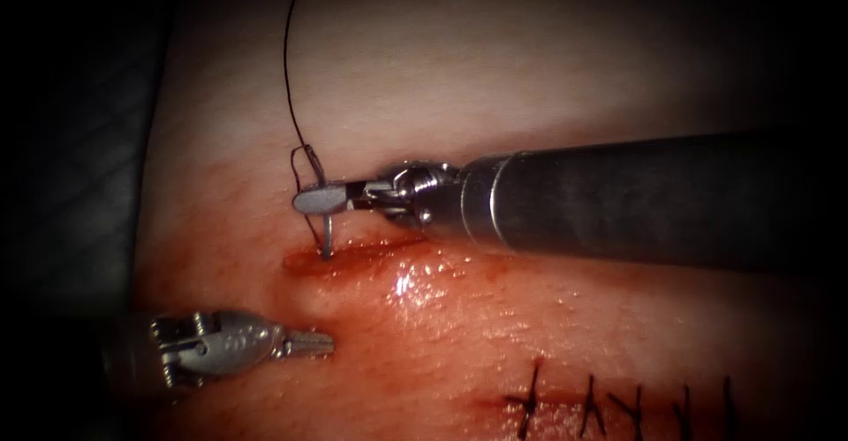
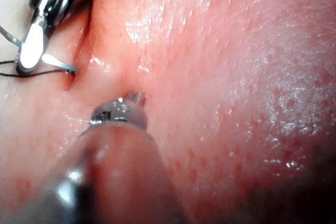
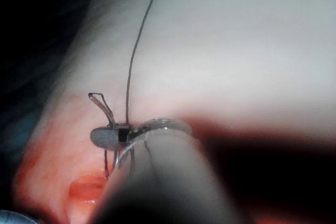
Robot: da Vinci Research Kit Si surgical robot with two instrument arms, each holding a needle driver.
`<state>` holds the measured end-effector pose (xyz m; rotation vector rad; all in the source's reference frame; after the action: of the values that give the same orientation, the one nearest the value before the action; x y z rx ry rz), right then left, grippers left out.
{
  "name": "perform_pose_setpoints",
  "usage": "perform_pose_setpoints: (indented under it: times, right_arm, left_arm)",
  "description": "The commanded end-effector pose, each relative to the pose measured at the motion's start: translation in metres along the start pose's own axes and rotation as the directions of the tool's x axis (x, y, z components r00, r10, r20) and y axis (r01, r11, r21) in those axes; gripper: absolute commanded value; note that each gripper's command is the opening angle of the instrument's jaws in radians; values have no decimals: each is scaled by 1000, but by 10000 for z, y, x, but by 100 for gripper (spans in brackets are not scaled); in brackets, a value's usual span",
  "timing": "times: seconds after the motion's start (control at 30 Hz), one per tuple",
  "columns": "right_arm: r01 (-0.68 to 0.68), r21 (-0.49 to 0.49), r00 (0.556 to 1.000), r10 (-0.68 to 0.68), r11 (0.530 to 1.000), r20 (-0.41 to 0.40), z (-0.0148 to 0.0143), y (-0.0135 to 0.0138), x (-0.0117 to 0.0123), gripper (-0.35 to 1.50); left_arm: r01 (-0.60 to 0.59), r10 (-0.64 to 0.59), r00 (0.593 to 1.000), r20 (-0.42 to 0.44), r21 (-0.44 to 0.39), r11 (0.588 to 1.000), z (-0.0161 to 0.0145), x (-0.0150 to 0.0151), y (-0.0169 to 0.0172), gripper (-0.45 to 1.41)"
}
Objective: Wound Closure
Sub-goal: Use the right hand to insert the needle through the bottom of the cut.
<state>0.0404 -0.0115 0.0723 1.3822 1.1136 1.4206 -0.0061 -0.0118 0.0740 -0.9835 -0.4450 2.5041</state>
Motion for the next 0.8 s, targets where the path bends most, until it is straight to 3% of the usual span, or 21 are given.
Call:
perform_pose_setpoints:
  times: [0.03, 0.8]
  right_arm:
    - [-8, 5, 1000, 8, 1000, 9, 9, 4, -6, -35]
    - [-149, 46, 988, 147, 988, 43, 9, -3, -62, -35]
  left_arm:
    - [-1, 1, 1000, 1, 1, 1000, 7, -1, 0, -27]
    - [7, -7, 1000, 8, 4, 1000, -2, 4, -8, -32]
